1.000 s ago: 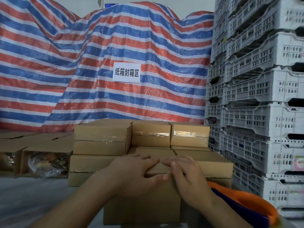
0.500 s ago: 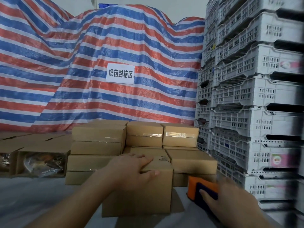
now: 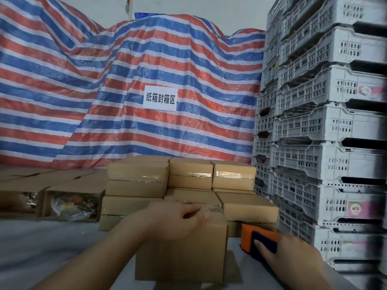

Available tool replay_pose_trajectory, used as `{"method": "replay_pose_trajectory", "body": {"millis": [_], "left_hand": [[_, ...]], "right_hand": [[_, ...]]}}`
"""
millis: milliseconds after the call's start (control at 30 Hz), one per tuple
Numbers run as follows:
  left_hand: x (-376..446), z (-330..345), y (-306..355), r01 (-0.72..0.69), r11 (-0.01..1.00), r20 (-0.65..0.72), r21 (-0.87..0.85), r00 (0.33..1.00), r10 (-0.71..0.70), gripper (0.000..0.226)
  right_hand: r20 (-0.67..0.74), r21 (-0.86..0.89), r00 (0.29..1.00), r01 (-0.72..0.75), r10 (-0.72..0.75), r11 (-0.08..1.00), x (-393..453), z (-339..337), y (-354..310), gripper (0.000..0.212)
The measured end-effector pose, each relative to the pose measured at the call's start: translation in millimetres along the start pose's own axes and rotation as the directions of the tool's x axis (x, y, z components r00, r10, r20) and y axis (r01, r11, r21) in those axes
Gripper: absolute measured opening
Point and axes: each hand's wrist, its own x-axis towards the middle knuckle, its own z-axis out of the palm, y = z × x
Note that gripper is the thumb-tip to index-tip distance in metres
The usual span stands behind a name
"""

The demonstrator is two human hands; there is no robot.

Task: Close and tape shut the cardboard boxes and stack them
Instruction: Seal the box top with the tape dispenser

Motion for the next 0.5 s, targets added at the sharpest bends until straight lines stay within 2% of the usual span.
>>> {"method": "replay_pose_trajectory", "body": {"millis": [67, 133, 200, 267, 333, 400, 433, 500], "left_hand": [[1, -3, 2, 0.02, 0.991, 0.022, -0.129, 1.0, -0.017, 0.068], [2, -6, 1, 0.045, 0.973, 0.037, -0.225, 0.999, -0.037, 0.071], [3, -8, -2, 0.084, 0.948, 0.041, -0.308, 0.996, -0.075, 0.073], [6, -9, -3, 0.119, 0.913, 0.032, -0.39, 0.993, -0.116, 0.075], [7, -10, -5, 0.12, 0.889, -0.004, -0.442, 0.991, -0.135, 0.077], [7, -13, -9, 0.112, 0.845, -0.04, -0.522, 0.987, -0.156, 0.073], [7, -14, -12, 0.113, 0.809, -0.051, -0.577, 0.983, -0.174, 0.072], [9, -17, -15, 0.101, 0.717, -0.084, -0.689, 0.973, -0.217, 0.073]], "right_hand": [[0.004, 0.01, 1.0, -0.01, 0.01, 1.0, 3, -2, -1, 0.059], [-0.007, 0.083, 0.997, -0.079, 0.079, 0.993, 10, -15, -3, 0.062], [-0.005, 0.315, 0.985, -0.163, 0.173, 0.935, 20, -39, -7, 0.078], [0.01, 0.633, 0.98, -0.16, 0.2, 0.757, 33, -67, -14, 0.087], [0.114, 0.875, 0.991, -0.132, 0.067, 0.466, 49, -90, -31, 0.088], [0.176, 0.956, 0.97, -0.128, -0.167, 0.263, 61, -108, -60, 0.074], [0.169, 0.972, 0.949, -0.115, -0.266, 0.207, 64, -113, -76, 0.064], [0.157, 0.979, 0.913, -0.094, -0.376, 0.183, 70, -118, -104, 0.055]]}}
